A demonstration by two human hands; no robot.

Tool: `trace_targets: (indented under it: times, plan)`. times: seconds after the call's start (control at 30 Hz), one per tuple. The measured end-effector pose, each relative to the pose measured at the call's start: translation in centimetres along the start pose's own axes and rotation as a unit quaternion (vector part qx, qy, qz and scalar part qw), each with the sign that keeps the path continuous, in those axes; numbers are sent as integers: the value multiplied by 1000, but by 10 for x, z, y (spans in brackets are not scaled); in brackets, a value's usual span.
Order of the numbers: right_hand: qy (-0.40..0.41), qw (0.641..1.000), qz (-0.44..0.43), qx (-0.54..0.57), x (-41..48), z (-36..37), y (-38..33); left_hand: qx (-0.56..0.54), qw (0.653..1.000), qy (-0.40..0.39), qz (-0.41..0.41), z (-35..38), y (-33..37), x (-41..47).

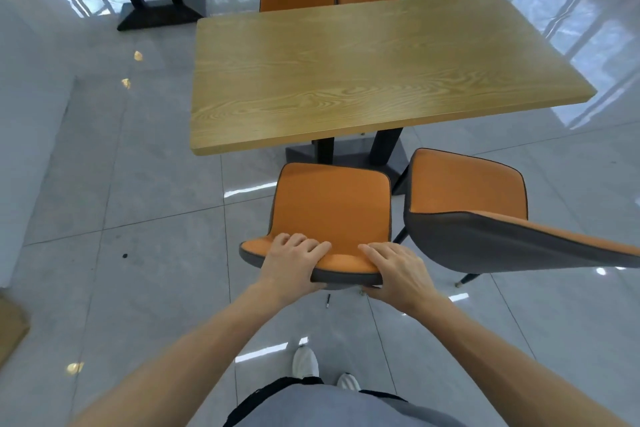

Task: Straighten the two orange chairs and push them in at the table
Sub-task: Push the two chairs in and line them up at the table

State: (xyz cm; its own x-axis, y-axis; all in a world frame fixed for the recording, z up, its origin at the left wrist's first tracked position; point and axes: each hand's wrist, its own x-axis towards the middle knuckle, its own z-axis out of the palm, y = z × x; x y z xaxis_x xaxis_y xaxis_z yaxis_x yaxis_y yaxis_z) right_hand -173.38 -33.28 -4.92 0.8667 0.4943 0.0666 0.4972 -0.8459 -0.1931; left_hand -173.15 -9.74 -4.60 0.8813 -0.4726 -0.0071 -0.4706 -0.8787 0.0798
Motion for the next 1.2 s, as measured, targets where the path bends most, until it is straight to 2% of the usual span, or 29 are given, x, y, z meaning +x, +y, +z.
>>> trace_targets:
  times: [0.17,0.23,0.47,0.77,1.03,1.2]
  plan:
    - [-36,999,9,-26,-2,-3,-14,33,998,-27,-38,-6,-38,-14]
    - [-25,999,23,-21,1,0,-16,20,998,-41,-49,-3,-43,-16]
    - [23,999,-28,-17,9,5,-5,-28,998,10,-60,10,-43,-15]
    - [-7,997,-78,-5,32,-10,56,-35,989,21,-141,14,-1,9]
    - [-3,989,-146,-3,57,-24,119,-40,974,21,-221,22,33,50]
    - [-15,985,-170,8,50,-17,135,-36,974,42,-220,12,57,54]
